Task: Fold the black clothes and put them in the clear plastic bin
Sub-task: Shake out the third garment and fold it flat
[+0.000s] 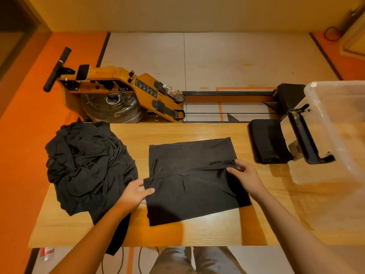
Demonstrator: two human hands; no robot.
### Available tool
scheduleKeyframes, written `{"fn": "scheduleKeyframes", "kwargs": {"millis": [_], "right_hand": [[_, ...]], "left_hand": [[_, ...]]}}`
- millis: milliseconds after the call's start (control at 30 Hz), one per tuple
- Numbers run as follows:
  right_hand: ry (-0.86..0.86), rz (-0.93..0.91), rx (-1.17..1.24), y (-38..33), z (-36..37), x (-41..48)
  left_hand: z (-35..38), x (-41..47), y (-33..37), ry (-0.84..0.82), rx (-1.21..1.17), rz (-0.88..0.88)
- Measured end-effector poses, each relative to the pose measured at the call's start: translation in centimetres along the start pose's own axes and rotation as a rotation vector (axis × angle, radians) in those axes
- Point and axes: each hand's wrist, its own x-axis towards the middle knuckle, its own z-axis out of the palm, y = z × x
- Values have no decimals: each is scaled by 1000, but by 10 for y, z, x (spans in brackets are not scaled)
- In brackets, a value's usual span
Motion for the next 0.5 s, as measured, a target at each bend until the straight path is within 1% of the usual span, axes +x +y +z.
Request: {"fn": "scheduleKeyframes", "kwargs": {"millis": [67,167,333,500], "right_hand": [[-86,21,115,-6,-6,-7],[-158,45,178,-7,-12,-12],[-153,128,225,-5,-13,-11],[-254,196,356,-14,-14,-7]], "left_hand": [[-1,-6,-4,8,59,40],[0,-15,-6,59,93,81],[10,-24,8,149,123,94],[10,-28,17,69,56,89]]}}
